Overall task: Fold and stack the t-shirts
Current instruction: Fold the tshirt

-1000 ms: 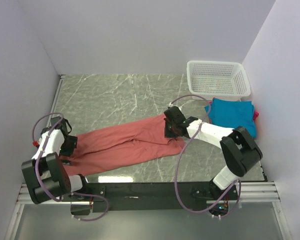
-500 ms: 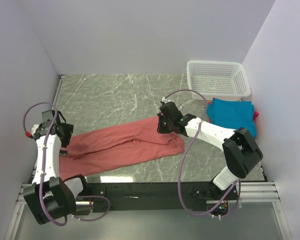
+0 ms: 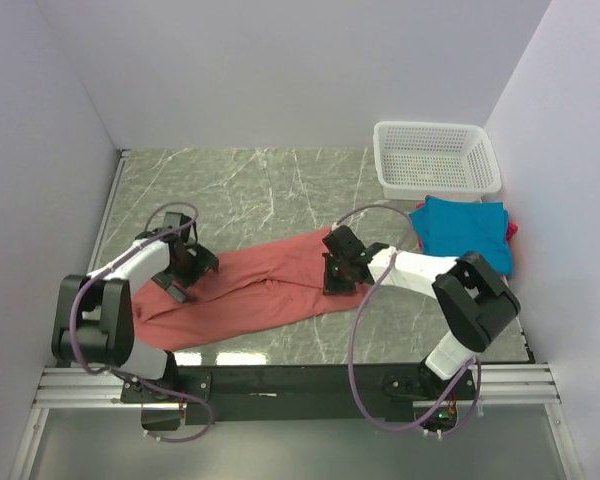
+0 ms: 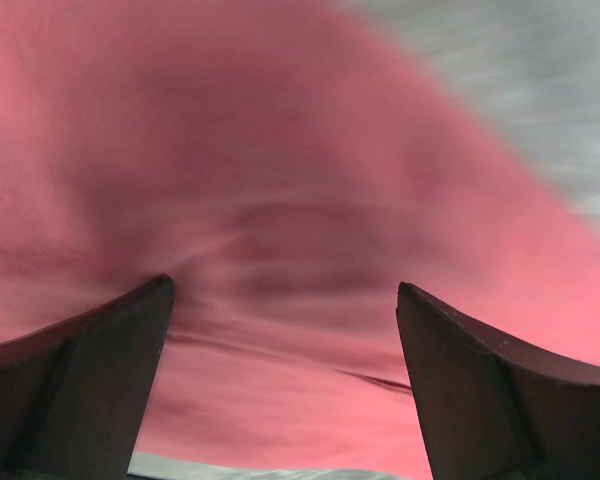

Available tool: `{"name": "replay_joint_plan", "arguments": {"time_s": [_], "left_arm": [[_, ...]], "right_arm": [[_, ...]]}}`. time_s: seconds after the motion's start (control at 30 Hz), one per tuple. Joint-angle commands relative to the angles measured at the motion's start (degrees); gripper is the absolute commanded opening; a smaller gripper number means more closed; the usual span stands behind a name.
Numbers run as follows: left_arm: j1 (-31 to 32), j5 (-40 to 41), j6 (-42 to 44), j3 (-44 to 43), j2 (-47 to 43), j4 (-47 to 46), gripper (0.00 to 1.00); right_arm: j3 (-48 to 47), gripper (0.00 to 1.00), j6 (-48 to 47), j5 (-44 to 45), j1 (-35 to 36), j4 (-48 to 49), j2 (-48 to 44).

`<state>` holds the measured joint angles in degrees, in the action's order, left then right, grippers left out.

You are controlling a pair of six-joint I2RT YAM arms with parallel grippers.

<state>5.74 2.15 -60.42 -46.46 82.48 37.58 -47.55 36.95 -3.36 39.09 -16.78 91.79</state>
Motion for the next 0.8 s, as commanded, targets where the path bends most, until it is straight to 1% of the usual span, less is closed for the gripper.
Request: {"name": "replay_joint_plan", "arguments": {"time_s": [0.0, 0.07, 0.1, 0.13, 0.2, 0.23, 0.3, 0.33, 0.37, 0.4, 0.43, 0.47, 0.5, 0.53, 0.6, 0.63, 0.67, 0.7, 0.73, 0.77], "left_arm": [[0.3, -2.9, 2.0, 3.5, 3.1, -1.2, 1.0], [0.8, -3.0, 0.8, 5.2, 3.9, -2.4, 0.99], [1.0, -3.4, 0.1, 5.5, 4.6, -3.6, 0.99], [1.9, -4.3, -1.3, 5.5, 5.1, -4.4, 0.99], [3.3, -4.7, -3.4, 3.7, 6.5, -5.0, 0.99], [5.1, -4.8, -5.5, 1.3, 7.6, -5.5, 0.99], [6.8, -4.4, -8.0, -1.4, 8.9, -5.9, 0.99], [8.1, -4.7, -10.1, -2.8, 9.7, -6.7, 0.99], [8.8, -5.3, -11.2, -5.6, 11.4, -7.2, 0.99], [9.5, -5.6, -12.2, -7.1, 12.3, -7.6, 0.99], [11.1, -5.8, -13.7, -8.5, 13.1, -8.2, 0.99], [12.1, -5.7, -14.5, -11.3, 14.8, -8.3, 0.99], [13.1, -5.6, -14.8, -12.6, 15.6, -8.4, 0.99], [15.2, -5.5, -15.8, -13.7, 16.4, -8.2, 0.99], [17.5, -5.9, -16.6, -15.9, 18.2, -7.8, 0.99], [20.2, -6.4, -17.6, -16.2, 18.6, -8.0, 0.99], [21.8, -6.5, -18.3, -15.9, 19.0, -8.5, 0.99], [23.3, -6.5, -18.7, -15.9, 19.1, -8.7, 1.0], [26.4, -6.4, -19.5, -15.7, 19.2, -8.1, 0.99], [27.7, -6.1, -19.8, -15.5, 18.9, -7.1, 0.99]], "right_arm": [[-5.4, 0.0, -0.9, 1.1, -1.4, -1.4, 4.9], [-10.0, 0.0, -3.2, 2.9, -3.9, -2.5, 8.9], [-12.1, 0.0, -4.1, 2.5, -5.4, -3.5, 10.7], [-14.6, 0.0, -5.4, 2.0, -8.1, -6.1, 14.4], [-21.4, 0.0, -6.8, 0.5, -10.5, -7.9, 17.7], [-26.9, 0.0, -8.5, 1.2, -11.8, -11.2, 20.8], [-32.3, 0.0, -10.5, 2.0, -12.8, -13.3, 23.8], [-35.4, 0.0, -11.9, 1.5, -13.6, -15.3, 27.7], [-41.6, 0.0, -12.6, 0.6, -15.3, -16.1, 30.0], [-45.2, 0.0, -13.3, -2.3, -16.3, -17.1, 32.6], [-49.6, 0.0, -14.5, -3.1, -16.9, -21.8, 38.1], [-58.4, 0.0, -15.3, -3.2, -17.3, -23.5, 40.5], [-62.4, 0.0, -16.6, -1.5, -17.2, -24.7, 42.7], [-70.4, 0.0, -18.3, -0.9, -17.3, -27.6, 46.9], [-78.8, 0.0, -19.4, -1.6, -17.6, -30.8, 51.4], [-82.4, 0.0, -19.7, -4.4, -17.9, -31.6, 55.0], [-88.4, 0.0, -19.5, -5.6, -18.3, -31.3, 56.4], [-90.7, 0.0, -19.1, -6.5, -18.9, -30.7, 57.4], [-91.4, 0.0, -18.8, -8.7, -19.1, -27.3, 57.7], [-90.2, 0.0, -18.6, -9.3, -19.3, -24.6, 56.9]]}}
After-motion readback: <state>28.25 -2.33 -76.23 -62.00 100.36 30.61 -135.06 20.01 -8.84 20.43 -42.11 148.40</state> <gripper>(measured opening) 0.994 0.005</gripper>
